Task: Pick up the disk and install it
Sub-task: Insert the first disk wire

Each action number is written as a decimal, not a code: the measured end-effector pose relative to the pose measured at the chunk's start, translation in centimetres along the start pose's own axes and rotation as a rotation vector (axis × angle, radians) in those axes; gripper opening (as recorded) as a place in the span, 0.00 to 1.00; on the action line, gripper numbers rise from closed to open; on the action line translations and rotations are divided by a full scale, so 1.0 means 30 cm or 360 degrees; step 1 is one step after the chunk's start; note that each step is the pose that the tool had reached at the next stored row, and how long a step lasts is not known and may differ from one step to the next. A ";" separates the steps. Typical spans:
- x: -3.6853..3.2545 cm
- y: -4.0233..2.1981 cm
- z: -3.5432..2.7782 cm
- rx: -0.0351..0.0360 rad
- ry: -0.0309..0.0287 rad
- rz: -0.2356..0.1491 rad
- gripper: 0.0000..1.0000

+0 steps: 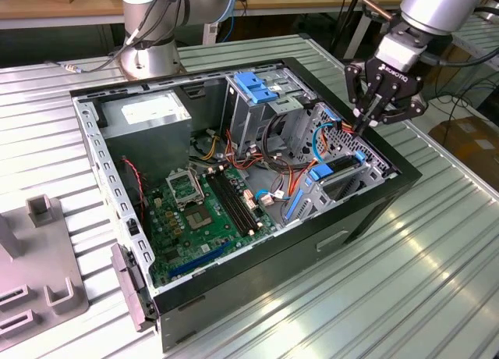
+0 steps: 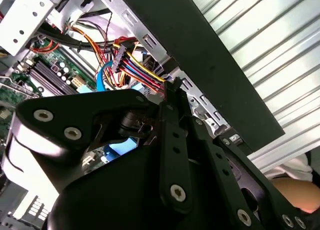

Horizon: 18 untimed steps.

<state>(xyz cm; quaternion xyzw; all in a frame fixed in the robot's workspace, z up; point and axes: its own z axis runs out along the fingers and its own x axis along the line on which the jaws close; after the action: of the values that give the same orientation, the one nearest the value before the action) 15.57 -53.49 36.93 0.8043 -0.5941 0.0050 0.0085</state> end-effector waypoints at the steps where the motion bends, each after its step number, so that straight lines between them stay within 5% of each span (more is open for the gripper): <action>1: 0.000 0.000 0.000 0.0000 -0.00001 0.0007 0.16; 18: 0.000 0.000 0.000 0.0000 -0.00003 0.0028 0.16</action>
<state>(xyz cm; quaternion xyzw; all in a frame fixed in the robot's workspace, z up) 15.57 -53.49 36.92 0.7990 -0.6012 0.0049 0.0085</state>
